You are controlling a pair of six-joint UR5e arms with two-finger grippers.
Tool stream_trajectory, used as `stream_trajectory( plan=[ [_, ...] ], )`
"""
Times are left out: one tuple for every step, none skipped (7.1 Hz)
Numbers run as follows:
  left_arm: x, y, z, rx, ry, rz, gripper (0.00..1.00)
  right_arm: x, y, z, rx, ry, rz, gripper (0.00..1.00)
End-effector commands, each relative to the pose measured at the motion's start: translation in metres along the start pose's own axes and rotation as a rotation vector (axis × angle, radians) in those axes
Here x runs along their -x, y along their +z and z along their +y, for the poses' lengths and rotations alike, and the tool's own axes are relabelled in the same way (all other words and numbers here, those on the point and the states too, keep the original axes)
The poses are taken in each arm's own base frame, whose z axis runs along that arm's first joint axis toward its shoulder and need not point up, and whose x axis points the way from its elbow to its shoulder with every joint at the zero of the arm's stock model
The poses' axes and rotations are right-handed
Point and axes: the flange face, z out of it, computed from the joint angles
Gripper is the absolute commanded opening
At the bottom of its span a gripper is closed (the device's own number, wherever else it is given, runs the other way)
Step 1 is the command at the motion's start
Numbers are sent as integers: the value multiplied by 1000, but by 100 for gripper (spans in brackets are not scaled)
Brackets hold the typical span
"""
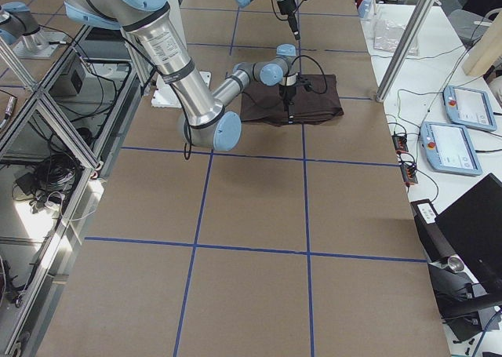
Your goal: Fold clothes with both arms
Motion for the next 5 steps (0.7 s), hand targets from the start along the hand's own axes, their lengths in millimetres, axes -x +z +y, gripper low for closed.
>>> stream_trajectory(
  plan=[
    [7,-6,5,3,3,2,100,-7,6,-8,-2,4,-3,100],
    [8,-5,6,5,1,0,100,-17,2,-16,10,7,-14,100],
    [7,-5,6,4,0,2,100,-29,4,-20,19,0,-10,100],
    [7,-5,7,6,1,1,100,-40,4,-26,15,-3,-2,100],
    [7,-5,7,7,-1,3,100,-61,7,-34,17,-6,14,100]
  ],
)
